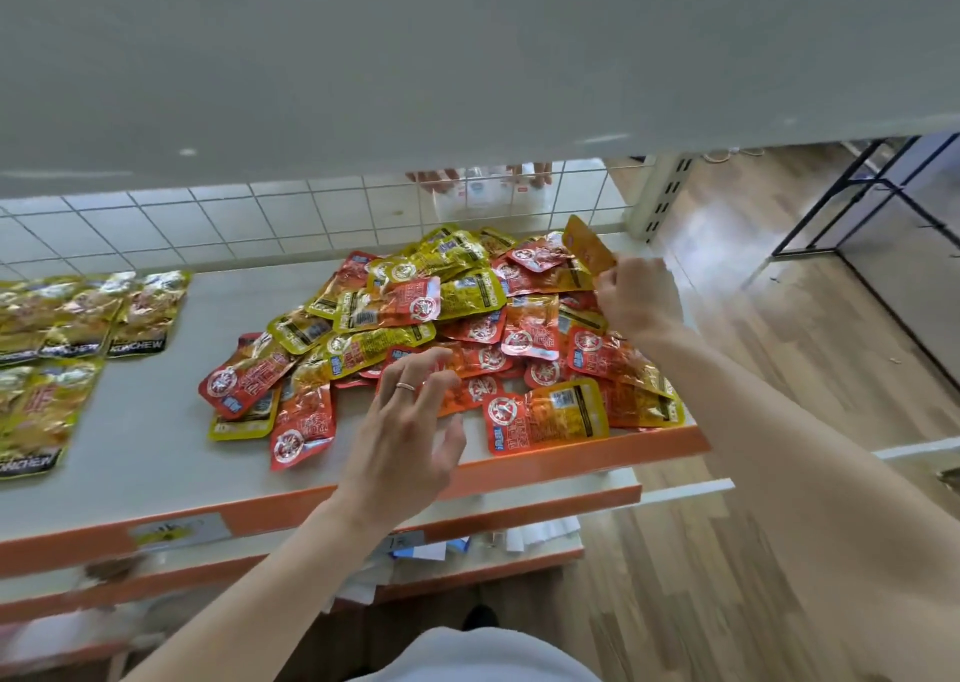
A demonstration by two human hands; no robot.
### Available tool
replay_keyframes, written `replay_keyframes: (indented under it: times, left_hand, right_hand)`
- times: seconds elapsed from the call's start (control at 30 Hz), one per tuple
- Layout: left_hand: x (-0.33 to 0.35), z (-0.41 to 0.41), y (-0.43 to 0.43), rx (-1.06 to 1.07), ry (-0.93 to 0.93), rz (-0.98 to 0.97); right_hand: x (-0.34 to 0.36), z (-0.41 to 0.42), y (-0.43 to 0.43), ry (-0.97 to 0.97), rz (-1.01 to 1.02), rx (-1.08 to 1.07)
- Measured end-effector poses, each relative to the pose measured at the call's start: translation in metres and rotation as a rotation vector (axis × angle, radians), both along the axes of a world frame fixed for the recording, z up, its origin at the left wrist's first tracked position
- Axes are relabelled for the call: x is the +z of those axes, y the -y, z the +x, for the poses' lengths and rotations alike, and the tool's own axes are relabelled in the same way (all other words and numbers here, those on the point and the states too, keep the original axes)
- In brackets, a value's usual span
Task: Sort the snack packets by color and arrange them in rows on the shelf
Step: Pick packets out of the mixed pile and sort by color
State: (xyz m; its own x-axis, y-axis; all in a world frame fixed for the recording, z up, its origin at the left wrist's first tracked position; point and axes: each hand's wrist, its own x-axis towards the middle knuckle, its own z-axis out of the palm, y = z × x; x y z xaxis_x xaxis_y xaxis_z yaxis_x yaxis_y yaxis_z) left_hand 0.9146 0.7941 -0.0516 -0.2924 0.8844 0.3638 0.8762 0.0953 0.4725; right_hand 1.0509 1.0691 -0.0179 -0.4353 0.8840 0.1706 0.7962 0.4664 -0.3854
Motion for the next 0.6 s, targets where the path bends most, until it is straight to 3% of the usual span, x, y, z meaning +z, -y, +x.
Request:
replay_keyframes:
  times: [0.07, 0.13, 0.23, 0.33, 0.43, 0.53, 0.6]
  left_hand:
    - [0.010, 0.002, -0.007, 0.037, 0.226, 0.013]
    - [0.023, 0.002, -0.016, 0.131, 0.532, -0.024]
    - [0.040, 0.001, -0.032, 0.196, 0.802, -0.059]
    - [0.049, 0.008, -0.044, 0.177, 1.034, 0.005]
    - [0.046, 0.011, -0.050, 0.242, 1.210, 0.111]
    - [0.043, 0.010, -0.048, 0.305, 1.243, 0.123]
    - [0.043, 0.010, -0.045, 0.323, 1.267, 0.122]
  right_hand:
    - [0.009, 0.009, 0.010, -0.286, -0.060, -0.060]
    - [0.019, 0.016, 0.035, -0.559, -0.249, -0.092]
    - [0.024, 0.017, 0.090, -0.751, -0.621, 0.025]
    - [0.021, 0.015, 0.131, -0.714, -0.776, 0.151]
    - [0.014, 0.023, 0.142, -0.667, -0.796, 0.214]
    - [0.013, 0.045, 0.121, -0.561, -0.558, 0.146]
    - [0.011, 0.065, 0.097, -0.234, -0.274, 0.123]
